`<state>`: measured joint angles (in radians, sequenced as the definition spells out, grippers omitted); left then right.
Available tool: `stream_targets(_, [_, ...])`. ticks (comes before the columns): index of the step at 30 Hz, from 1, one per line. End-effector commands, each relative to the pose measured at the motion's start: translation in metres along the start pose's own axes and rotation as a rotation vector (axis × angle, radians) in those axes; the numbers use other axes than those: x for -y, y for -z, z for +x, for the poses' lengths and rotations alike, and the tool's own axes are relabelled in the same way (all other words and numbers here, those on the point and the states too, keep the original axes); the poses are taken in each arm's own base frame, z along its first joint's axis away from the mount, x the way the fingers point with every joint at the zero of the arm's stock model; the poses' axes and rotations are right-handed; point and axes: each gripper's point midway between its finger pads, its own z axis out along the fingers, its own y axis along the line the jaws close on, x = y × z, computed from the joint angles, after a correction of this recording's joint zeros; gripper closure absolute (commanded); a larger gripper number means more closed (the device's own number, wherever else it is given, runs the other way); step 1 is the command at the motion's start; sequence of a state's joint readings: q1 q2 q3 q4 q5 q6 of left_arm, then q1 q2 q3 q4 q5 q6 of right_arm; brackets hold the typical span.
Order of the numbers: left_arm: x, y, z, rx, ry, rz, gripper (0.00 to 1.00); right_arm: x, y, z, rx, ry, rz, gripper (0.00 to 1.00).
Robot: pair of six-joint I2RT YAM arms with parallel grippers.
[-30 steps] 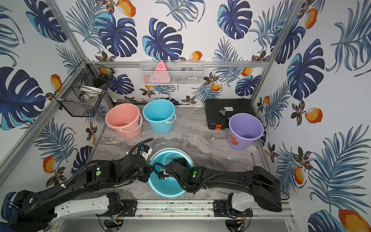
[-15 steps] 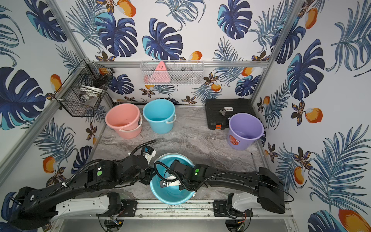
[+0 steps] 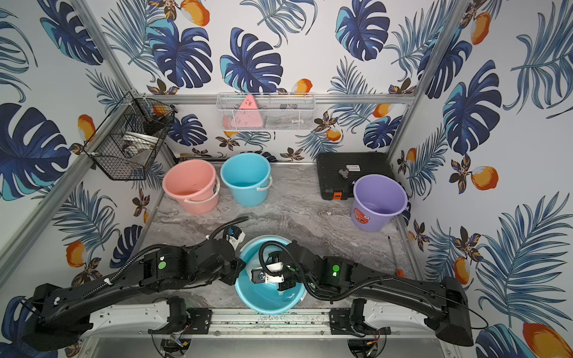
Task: Wipe the inside of the bucket with a cloth
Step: Wipe the dirt from the inside of the bucket.
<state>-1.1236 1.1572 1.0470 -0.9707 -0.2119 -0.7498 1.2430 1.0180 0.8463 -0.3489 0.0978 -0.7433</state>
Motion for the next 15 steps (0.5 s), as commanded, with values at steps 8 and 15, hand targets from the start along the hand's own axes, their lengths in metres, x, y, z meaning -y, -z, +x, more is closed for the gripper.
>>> stream_targets(8, [-0.004,-0.003,0.018,-0.131,-0.06,-0.051,1.0,0.025,0.024,-0.016,-0.028,0.198,0.092,1.0])
stream_targets(15, [0.0,-0.004,0.019,-0.165,-0.088,-0.047,1.0,0.035,-0.006,-0.006,-0.136,0.37,0.216,1.0])
